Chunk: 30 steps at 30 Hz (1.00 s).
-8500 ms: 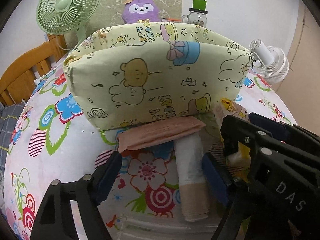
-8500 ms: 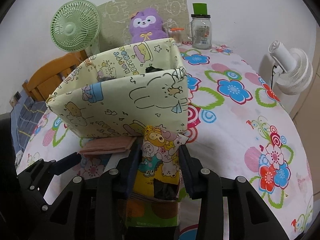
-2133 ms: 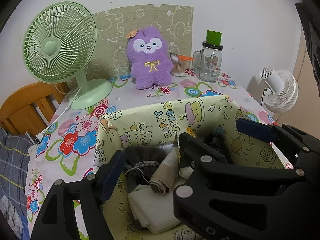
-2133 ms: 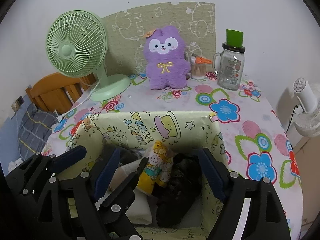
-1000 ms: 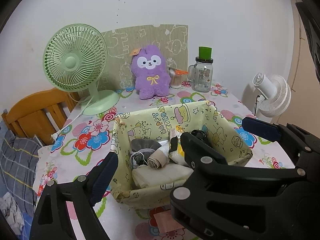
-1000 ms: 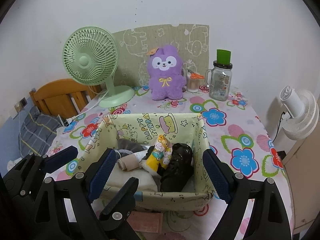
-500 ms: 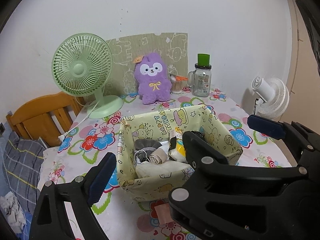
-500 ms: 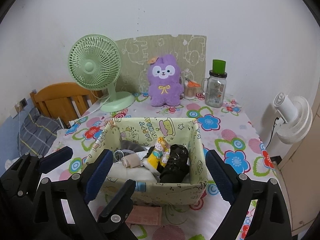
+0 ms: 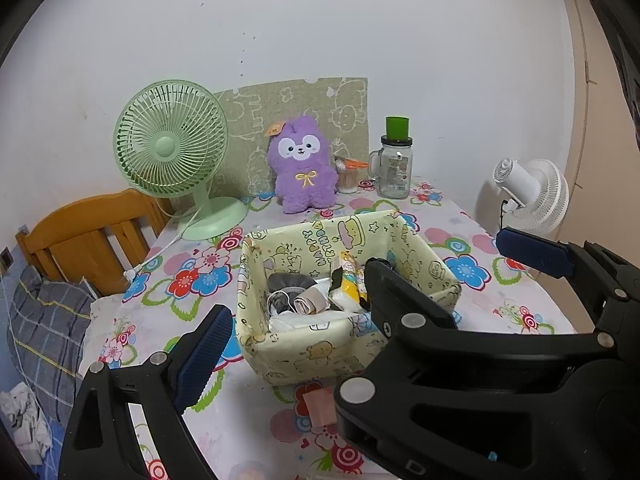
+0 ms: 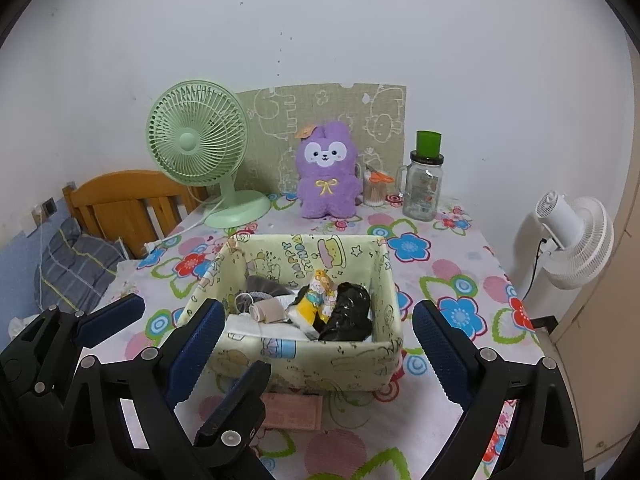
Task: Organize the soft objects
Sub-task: 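Withdraw both open grippers up and back out of the fabric box, then move both grippers toward the green tissue pack and clear plastic bags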
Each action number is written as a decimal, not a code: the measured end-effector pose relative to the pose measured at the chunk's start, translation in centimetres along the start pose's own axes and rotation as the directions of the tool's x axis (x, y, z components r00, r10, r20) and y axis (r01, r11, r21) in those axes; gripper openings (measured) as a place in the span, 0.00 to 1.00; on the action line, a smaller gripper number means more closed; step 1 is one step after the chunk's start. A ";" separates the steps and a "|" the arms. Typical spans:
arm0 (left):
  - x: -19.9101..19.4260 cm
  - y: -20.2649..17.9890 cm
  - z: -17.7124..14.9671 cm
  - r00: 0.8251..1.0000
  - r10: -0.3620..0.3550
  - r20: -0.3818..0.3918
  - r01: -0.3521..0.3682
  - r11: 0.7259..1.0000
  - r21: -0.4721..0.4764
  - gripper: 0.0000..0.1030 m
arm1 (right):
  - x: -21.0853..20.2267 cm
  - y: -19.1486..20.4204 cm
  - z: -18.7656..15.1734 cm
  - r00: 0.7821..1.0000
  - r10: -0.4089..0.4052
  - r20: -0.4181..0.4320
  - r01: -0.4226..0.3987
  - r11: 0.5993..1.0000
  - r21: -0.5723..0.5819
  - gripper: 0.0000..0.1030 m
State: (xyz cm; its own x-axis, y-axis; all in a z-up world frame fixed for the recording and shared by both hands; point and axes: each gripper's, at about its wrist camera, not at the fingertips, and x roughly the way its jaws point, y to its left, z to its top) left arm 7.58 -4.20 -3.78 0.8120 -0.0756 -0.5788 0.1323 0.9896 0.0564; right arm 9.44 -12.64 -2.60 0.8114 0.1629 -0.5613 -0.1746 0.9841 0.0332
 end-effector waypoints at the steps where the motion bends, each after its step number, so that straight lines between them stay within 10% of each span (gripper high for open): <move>1: -0.2 -0.1 -0.1 1.000 -0.002 0.003 0.002 1.000 0.000 0.92 | -0.1 0.0 0.0 1.000 -0.001 0.001 0.001 1.000 -0.001 0.94; 30: -1.2 -0.7 -4.5 0.999 -0.046 -0.029 0.045 0.998 -0.034 0.94 | -1.9 0.6 -4.4 0.999 -0.002 -0.035 0.001 1.000 -0.023 0.93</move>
State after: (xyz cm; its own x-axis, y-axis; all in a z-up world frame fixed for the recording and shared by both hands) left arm 3.96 -4.24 -6.73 0.7882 -0.1175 -0.6041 0.1494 0.9888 0.0026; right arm 5.35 -12.68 -5.21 0.7919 0.1588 -0.5896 -0.1871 0.9823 0.0134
